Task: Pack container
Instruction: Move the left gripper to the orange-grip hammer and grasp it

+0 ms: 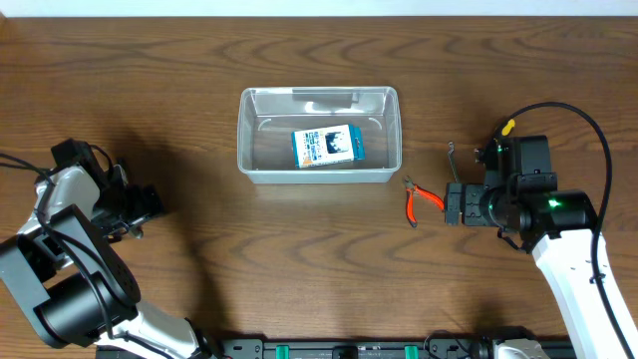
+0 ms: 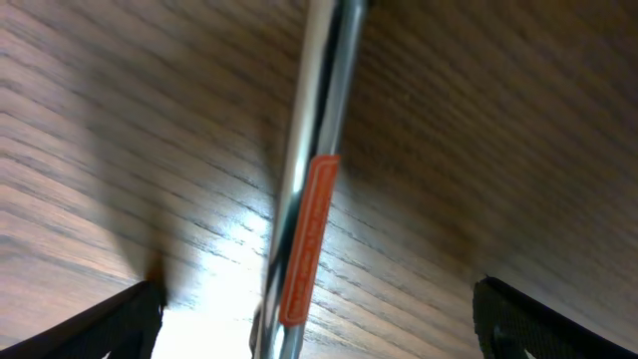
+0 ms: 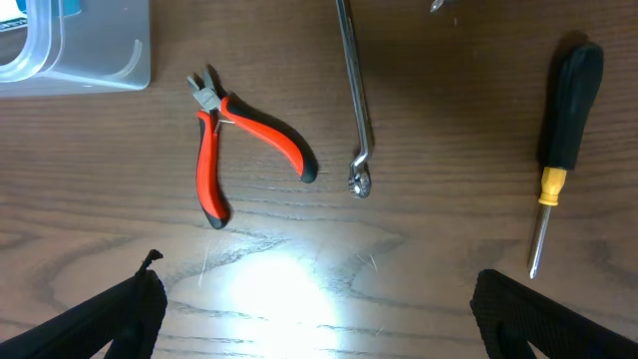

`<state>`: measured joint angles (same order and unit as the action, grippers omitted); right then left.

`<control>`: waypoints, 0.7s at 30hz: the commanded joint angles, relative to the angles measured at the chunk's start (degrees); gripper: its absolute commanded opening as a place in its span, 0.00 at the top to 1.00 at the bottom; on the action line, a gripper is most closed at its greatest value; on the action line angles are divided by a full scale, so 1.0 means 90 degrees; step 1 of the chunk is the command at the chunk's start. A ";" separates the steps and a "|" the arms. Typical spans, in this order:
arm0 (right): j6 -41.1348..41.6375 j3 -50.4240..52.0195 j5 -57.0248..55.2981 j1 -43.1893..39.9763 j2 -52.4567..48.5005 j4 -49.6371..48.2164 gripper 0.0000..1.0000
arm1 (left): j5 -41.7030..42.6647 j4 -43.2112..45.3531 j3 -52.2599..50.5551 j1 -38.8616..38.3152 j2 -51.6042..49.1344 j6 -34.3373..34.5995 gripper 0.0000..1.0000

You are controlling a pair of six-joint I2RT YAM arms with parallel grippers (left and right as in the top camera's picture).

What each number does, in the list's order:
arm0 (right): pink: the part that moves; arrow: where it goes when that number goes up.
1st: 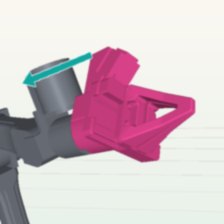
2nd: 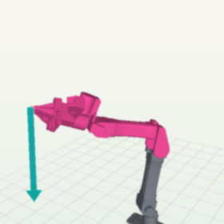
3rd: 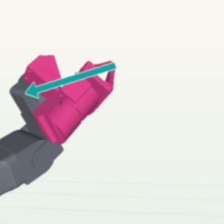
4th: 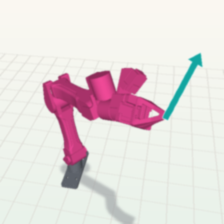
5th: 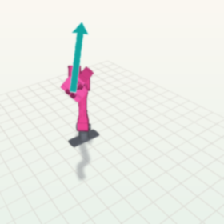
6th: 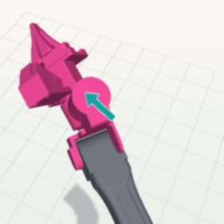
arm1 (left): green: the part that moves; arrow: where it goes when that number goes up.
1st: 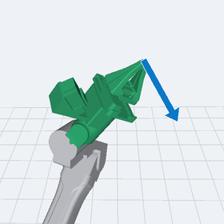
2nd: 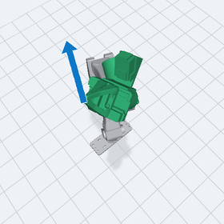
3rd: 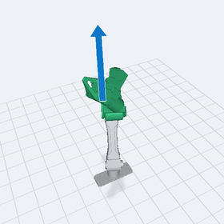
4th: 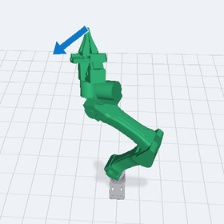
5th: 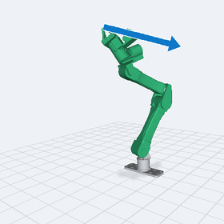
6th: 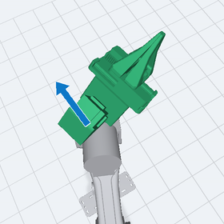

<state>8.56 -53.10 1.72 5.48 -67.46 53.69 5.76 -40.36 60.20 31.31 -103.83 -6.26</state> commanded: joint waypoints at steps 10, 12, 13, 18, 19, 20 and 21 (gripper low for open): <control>-0.0058 -0.0104 0.0029 0.0019 0.0007 -0.0007 0.01 | -0.0119 0.0022 -0.0083 0.0015 -0.0073 -0.0039 0.22; -0.0058 -0.0104 0.0029 0.0019 0.0007 -0.0010 0.01 | -0.0119 0.0017 -0.0083 0.0015 -0.0073 -0.0039 0.27; -0.0058 -0.0104 0.0029 0.0019 0.0007 -0.0010 0.01 | -0.0119 0.0017 -0.0083 0.0015 -0.0073 -0.0039 0.28; -0.0058 -0.0104 0.0029 0.0019 0.0007 -0.0010 0.01 | -0.0119 0.0019 -0.0083 0.0015 -0.0073 -0.0039 0.41; -0.0058 -0.0104 0.0029 0.0019 0.0007 -0.0010 0.01 | -0.0119 0.0017 -0.0083 0.0015 -0.0073 -0.0039 0.42; -0.0058 -0.0104 0.0029 0.0019 0.0007 -0.0010 0.01 | -0.0119 0.0019 -0.0083 0.0015 -0.0073 -0.0039 0.45; -0.0056 -0.0104 0.0029 0.0019 0.0007 -0.0010 0.01 | -0.0117 0.0022 -0.0083 0.0015 -0.0073 -0.0039 0.46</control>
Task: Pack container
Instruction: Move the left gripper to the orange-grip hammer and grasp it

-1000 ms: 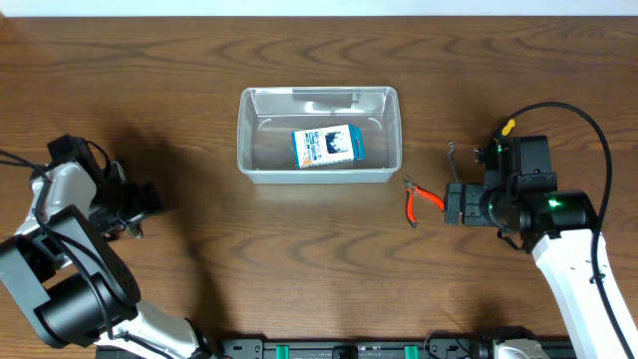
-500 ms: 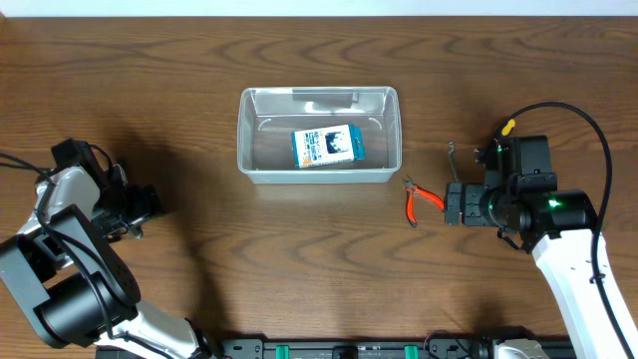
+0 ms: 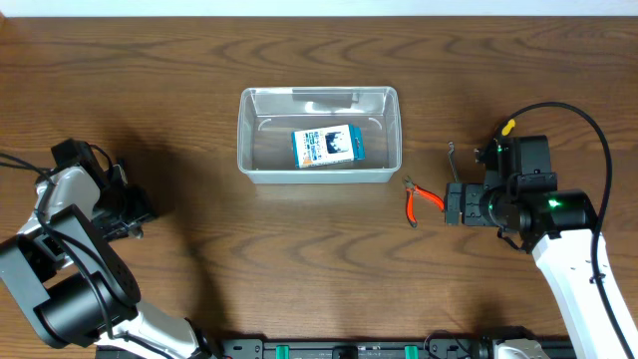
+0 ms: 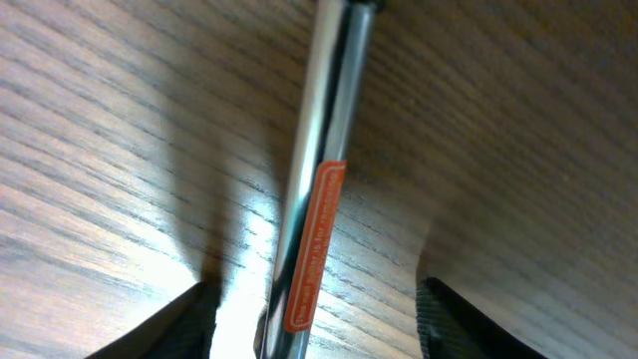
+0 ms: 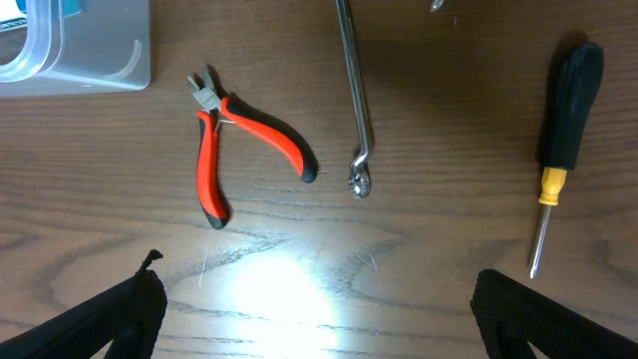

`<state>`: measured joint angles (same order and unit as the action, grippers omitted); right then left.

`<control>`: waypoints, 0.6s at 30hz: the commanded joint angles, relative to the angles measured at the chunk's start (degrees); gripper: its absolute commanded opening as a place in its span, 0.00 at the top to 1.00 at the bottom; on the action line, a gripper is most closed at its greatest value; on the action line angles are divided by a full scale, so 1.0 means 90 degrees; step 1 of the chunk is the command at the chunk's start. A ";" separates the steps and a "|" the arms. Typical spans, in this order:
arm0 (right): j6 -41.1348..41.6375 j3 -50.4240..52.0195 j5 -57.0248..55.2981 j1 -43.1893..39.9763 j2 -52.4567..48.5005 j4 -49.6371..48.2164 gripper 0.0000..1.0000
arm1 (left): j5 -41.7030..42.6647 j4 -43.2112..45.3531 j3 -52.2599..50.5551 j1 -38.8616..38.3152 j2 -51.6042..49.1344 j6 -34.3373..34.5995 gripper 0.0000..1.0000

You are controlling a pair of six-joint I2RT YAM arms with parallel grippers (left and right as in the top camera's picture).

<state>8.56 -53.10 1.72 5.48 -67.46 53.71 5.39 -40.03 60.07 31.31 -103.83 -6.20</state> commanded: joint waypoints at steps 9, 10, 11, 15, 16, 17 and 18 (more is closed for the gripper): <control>-0.0056 -0.0104 0.0032 0.0019 0.0007 -0.0012 0.01 | -0.0075 0.0010 -0.0068 0.0015 -0.0073 -0.0044 0.60; -0.0056 -0.0104 0.0029 0.0019 0.0007 -0.0012 0.01 | -0.0075 0.0010 -0.0068 0.0015 -0.0073 -0.0044 0.62; -0.0056 -0.0104 0.0032 0.0019 0.0007 -0.0012 0.01 | -0.0073 0.0010 -0.0068 0.0015 -0.0073 -0.0044 0.63; -0.0056 -0.0104 0.0032 0.0019 0.0007 -0.0012 0.01 | -0.0075 0.0010 -0.0068 0.0015 -0.0073 -0.0044 0.70; -0.0056 -0.0104 0.0032 0.0019 0.0007 -0.0012 0.01 | -0.0073 0.0010 -0.0068 0.0015 -0.0073 -0.0044 0.73; -0.0056 -0.0104 0.0032 0.0019 0.0007 -0.0012 0.01 | -0.0075 0.0010 -0.0068 0.0015 -0.0073 -0.0044 0.75; -0.0056 -0.0104 0.0032 0.0019 0.0007 -0.0012 0.01 | -0.0075 0.0010 -0.0068 0.0015 -0.0073 -0.0044 0.78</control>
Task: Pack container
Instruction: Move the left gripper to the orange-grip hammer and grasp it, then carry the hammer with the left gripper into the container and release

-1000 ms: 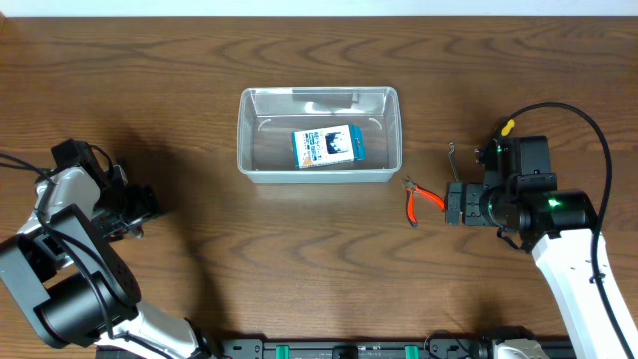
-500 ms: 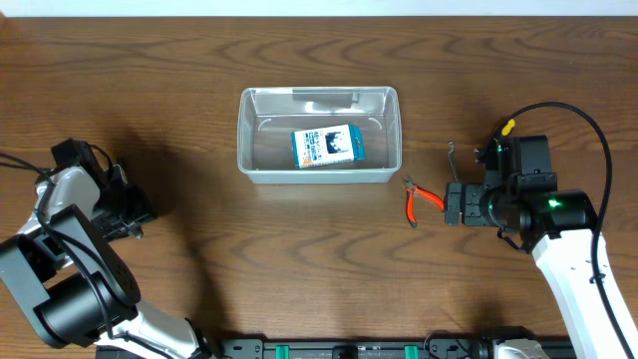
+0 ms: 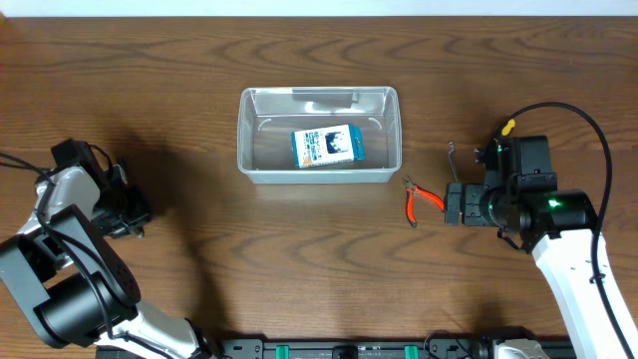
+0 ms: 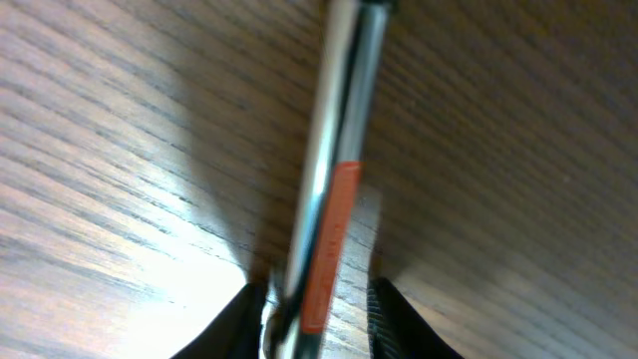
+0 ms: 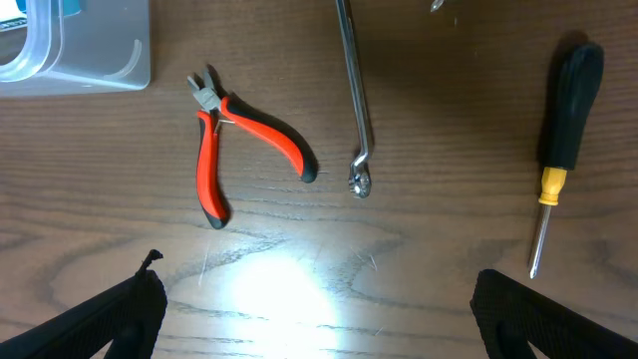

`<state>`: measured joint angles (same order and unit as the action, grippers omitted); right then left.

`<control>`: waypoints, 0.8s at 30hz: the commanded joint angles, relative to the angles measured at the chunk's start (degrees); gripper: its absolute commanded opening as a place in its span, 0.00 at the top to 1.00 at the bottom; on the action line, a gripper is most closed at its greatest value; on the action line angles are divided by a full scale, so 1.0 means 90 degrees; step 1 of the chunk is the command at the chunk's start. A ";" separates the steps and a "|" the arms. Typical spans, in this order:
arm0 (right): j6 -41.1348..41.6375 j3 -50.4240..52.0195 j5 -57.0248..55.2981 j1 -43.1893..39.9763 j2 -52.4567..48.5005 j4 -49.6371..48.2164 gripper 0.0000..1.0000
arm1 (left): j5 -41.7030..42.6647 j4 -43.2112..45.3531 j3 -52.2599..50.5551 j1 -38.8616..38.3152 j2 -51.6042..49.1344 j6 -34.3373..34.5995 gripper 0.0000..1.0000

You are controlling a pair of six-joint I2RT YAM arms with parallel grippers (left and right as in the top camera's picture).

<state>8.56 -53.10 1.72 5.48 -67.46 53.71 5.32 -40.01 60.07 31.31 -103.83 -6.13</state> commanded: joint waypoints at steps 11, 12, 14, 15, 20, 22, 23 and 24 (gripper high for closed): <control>-0.0056 -0.0104 0.0029 0.0019 0.0007 -0.0012 0.01 | -0.0068 0.0010 -0.0068 0.0015 -0.0073 -0.0053 0.91; -0.0056 -0.0104 0.0029 0.0019 0.0007 -0.0010 0.01 | -0.0068 0.0007 -0.0068 0.0015 -0.0073 -0.0051 0.93; -0.0056 -0.0104 0.0029 0.0019 0.0007 -0.0012 0.01 | -0.0068 0.0010 -0.0068 0.0015 -0.0073 -0.0051 0.94; -0.0056 -0.0104 0.0029 0.0019 0.0007 -0.0012 0.01 | -0.0068 0.0007 -0.0068 0.0015 -0.0073 -0.0051 0.94; -0.0056 -0.0104 0.0029 0.0019 0.0007 -0.0024 0.01 | 0.0211 0.0000 -0.0056 0.0012 -0.0058 -0.0051 0.94; -0.0056 -0.0104 0.0029 0.0019 0.0007 -0.0044 0.01 | 0.0678 -0.0078 0.0024 -0.0002 -0.0017 -0.0053 0.94; -0.0056 -0.0104 0.0029 0.0019 0.0007 -0.0049 0.01 | 0.0867 -0.0158 0.0097 -0.0024 0.0017 -0.0051 0.94; -0.0056 -0.0104 0.0029 0.0019 0.0007 -0.0056 0.01 | 0.1064 -0.0250 0.0194 -0.0063 0.0053 -0.0056 0.94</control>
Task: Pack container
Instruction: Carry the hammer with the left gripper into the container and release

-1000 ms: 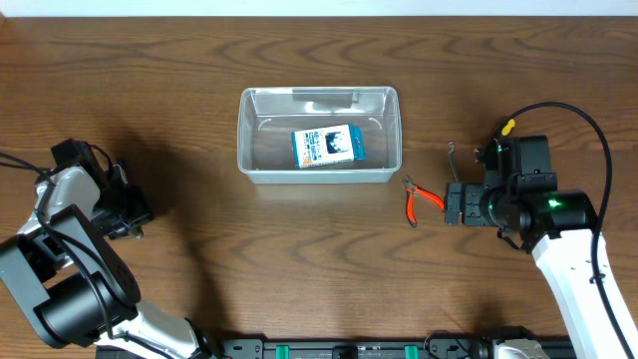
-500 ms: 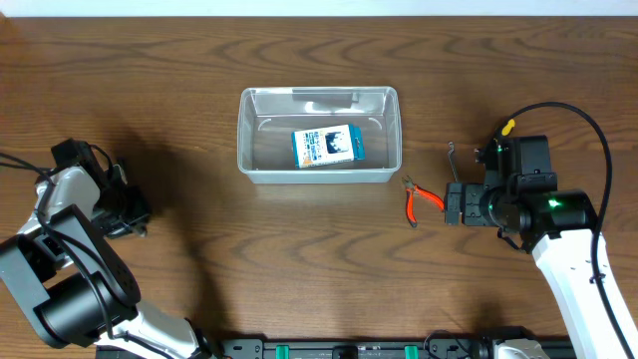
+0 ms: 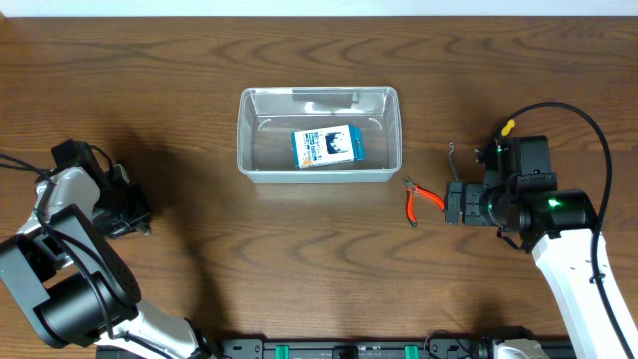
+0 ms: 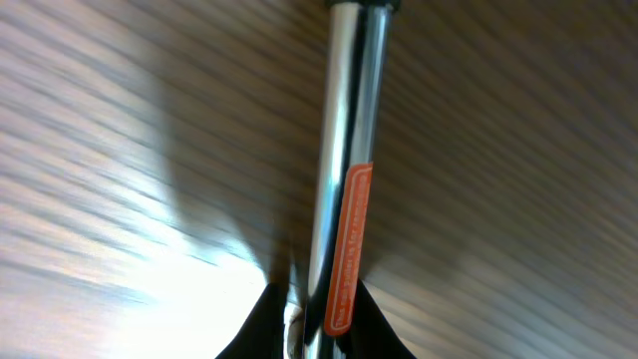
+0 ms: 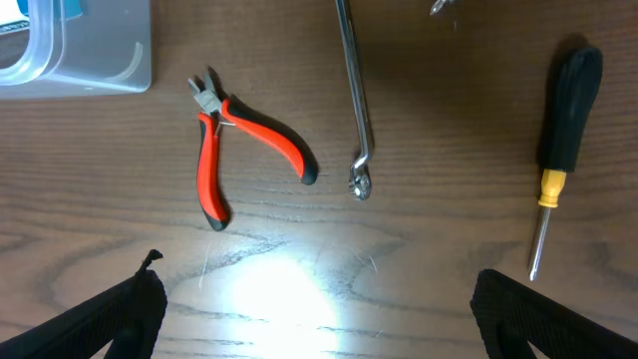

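Note:
A clear plastic container [image 3: 394, 120] stands at the table's back middle with a blue and white box [image 3: 327, 146] inside. At the far left my left gripper [image 3: 130, 211] is low over the table and hides what it holds from above. In the left wrist view a chrome tool shaft [image 4: 344, 140] with an orange label [image 4: 351, 249] runs up the frame, and my left gripper [image 4: 317, 321] is shut on it. My right gripper [image 5: 319, 319] stands open over bare wood, below red-handled pliers [image 5: 227, 140].
Near the right gripper lie a thin metal wrench [image 5: 354, 90] and a black and yellow screwdriver [image 5: 563, 130]. The container's corner [image 5: 90, 55] shows at the upper left of the right wrist view. The right arm [image 3: 558, 229] stands at the table's right side.
My left gripper's fingers have come together from a narrow gap and now pinch the chrome shaft. The right arm and the other things have not moved.
My left gripper first stood wide open with the chrome shaft between its fingers. The gap was narrower at each later moment, and now the fingers are shut on the shaft. The right gripper stayed open by the pliers throughout.

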`<state>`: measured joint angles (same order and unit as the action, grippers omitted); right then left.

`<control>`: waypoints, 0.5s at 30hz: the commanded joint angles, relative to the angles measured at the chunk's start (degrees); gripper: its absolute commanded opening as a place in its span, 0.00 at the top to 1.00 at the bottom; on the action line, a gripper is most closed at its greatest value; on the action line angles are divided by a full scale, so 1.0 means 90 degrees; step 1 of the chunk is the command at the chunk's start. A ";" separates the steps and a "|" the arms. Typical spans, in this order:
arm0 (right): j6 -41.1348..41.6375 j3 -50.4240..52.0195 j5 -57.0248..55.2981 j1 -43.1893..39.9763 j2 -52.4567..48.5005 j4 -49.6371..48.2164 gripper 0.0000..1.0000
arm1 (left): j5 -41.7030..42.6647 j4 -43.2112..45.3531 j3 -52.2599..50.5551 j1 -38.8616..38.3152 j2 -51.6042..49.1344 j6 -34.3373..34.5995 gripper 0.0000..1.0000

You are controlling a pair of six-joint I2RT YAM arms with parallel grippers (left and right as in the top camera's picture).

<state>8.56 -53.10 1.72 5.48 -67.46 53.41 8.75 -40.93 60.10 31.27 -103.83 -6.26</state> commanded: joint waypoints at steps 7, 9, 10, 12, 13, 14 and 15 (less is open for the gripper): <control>-0.0053 -0.0104 0.0029 0.0019 0.0007 -0.0056 0.01 | 0.0889 -0.1035 0.1224 -0.0865 0.0862 -0.0707 0.94; -0.0053 -0.0104 0.0029 0.0019 0.0007 -0.0058 0.01 | 0.0884 -0.1078 0.1452 -0.1209 0.1248 -0.1008 0.94; -0.0053 -0.0104 0.0029 0.0019 0.0007 -0.0053 0.01 | 0.0886 -0.1059 0.1549 -0.1406 0.1462 -0.1154 0.94; -0.0053 -0.0104 0.0029 0.0019 0.0007 -0.0053 0.01 | 0.0886 -0.0971 0.1685 -0.1819 0.1846 -0.1523 0.94; -0.0053 -0.0104 0.0029 0.0019 0.0007 -0.0053 0.01 | 0.0886 -0.0903 0.1710 -0.2030 0.2006 -0.1795 0.94; -0.0053 -0.0104 0.0029 0.0019 0.0007 -0.0053 0.01 | 0.0886 -0.0806 0.1710 -0.2290 0.2181 -0.2178 0.94; -0.0053 -0.0104 0.0029 0.0019 0.0007 -0.0056 0.01 | 0.0889 -0.0724 0.1710 -0.2567 0.2314 -0.2616 0.94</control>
<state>8.56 -53.10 1.72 5.48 -67.46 52.90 15.55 -47.99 74.67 12.95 -86.15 -18.61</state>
